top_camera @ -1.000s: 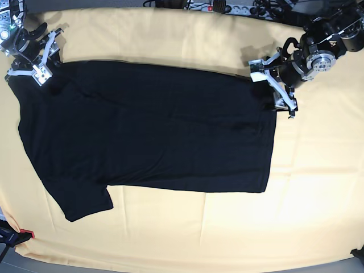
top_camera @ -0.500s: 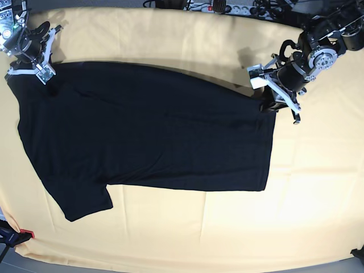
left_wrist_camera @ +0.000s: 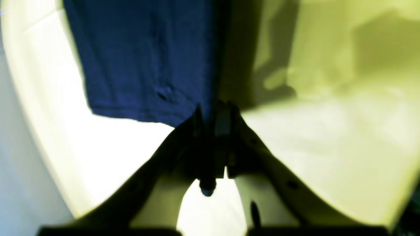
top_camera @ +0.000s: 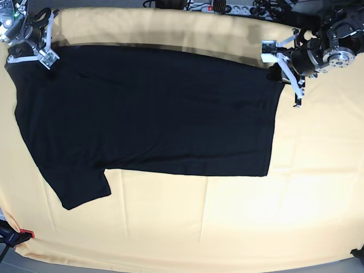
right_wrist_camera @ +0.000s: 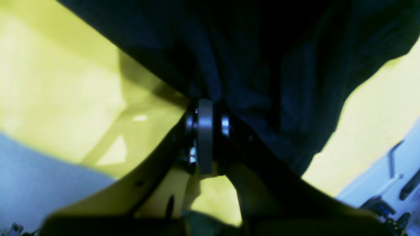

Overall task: Fold the T-shirt properly
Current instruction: 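Lay the shirt flat and release both grippers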

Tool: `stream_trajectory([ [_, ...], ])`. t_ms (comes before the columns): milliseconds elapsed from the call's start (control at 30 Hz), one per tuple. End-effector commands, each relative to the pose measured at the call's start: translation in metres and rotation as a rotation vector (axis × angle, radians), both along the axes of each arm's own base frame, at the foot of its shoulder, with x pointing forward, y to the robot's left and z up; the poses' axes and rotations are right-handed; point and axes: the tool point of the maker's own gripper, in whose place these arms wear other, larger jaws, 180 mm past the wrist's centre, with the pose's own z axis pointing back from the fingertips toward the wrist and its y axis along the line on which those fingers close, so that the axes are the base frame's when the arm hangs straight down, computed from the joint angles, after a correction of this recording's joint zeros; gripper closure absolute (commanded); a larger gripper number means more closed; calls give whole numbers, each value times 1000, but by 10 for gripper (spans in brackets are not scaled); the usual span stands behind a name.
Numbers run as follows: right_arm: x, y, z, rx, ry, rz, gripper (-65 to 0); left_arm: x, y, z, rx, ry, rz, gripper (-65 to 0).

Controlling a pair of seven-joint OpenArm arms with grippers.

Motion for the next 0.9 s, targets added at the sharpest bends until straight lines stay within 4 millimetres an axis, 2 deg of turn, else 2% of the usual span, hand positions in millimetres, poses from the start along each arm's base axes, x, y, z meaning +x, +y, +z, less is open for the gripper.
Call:
stream_trajectory([
  [0,0,-8,6,-43,1,10,0,0,5,8,25,-1,-14,0],
  [100,-16,-11,4,-70,44,27,0,-20,4,7,44,98,-46,0],
  [300,-46,-5,0,-60,122,48,0,-49,9,7,73,246,-87,0],
  [500,-45,-5,1,-54,108,27,0,-84,10,5,76,432,-143,0],
  [533,-43,-5,1,-55,97,11,-38,-86,10,5,72,442,-144,-18],
  [633,-41,-8,2,-64,84,-16,-324,-84,16,3,107,435,-135,-264],
  [667,-41,-8,2,-64,84,-16,-397,-83,19,3,125,431,-130,-335],
  [700,-41,-8,2,-65,84,-14,-430,-82,22,2,142,428,-126,-367],
  [867,-37,-1,16,-88,72,-2,-432,-81,37,6,219,411,-122,-368],
])
